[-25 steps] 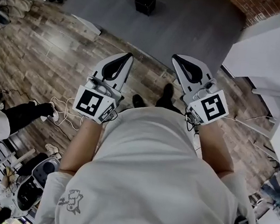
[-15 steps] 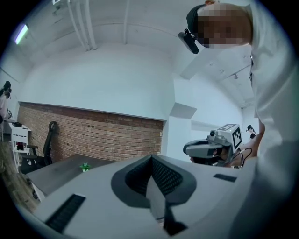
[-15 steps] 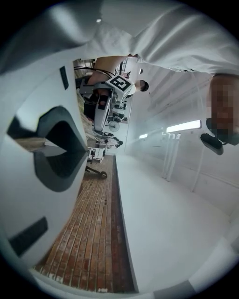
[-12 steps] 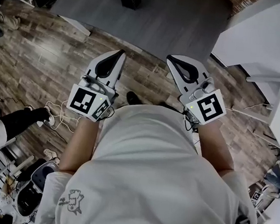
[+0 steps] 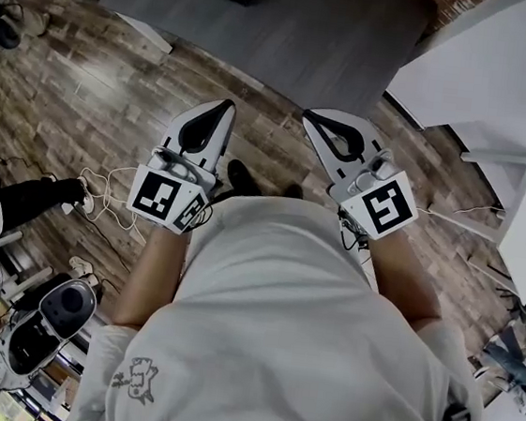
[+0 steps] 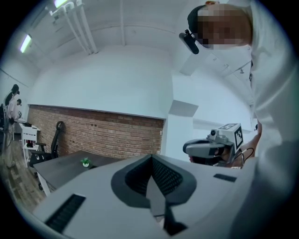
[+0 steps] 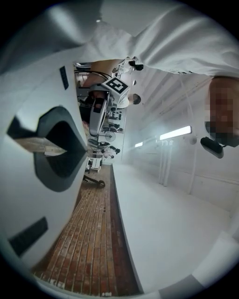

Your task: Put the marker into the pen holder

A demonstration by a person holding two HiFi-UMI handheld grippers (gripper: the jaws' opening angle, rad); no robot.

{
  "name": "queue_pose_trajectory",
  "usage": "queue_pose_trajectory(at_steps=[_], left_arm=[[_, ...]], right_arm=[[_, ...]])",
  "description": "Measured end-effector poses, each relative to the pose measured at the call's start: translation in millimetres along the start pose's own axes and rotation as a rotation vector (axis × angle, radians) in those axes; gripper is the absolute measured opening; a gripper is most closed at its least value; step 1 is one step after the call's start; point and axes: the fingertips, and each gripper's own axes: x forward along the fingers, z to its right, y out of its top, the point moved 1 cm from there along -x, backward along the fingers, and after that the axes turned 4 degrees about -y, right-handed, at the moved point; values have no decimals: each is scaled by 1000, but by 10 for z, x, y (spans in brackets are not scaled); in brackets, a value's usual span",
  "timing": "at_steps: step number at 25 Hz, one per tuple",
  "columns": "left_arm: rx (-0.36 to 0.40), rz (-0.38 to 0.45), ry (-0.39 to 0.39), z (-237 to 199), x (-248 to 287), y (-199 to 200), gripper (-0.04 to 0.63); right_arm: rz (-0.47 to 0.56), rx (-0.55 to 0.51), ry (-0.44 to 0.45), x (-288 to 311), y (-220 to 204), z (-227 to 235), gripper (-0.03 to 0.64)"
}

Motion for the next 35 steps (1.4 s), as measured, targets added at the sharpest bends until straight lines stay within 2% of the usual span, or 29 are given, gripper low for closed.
queue_pose_trajectory(at_steps=[6, 12, 22, 35], left_arm=[[-6, 8, 47, 524, -73, -111, 11], [19, 35, 75, 920, -178, -81, 11], [41, 66, 112, 1126, -311, 1, 11], [57, 91, 114, 1211, -333, 63, 11]], right_arm=[[16, 7, 48, -487, -12, -129, 5], [19, 19, 55, -861, -12, -212, 5], [31, 26, 59, -1069, 8, -282, 5], [58, -5, 60, -1089, 123, -274, 5]])
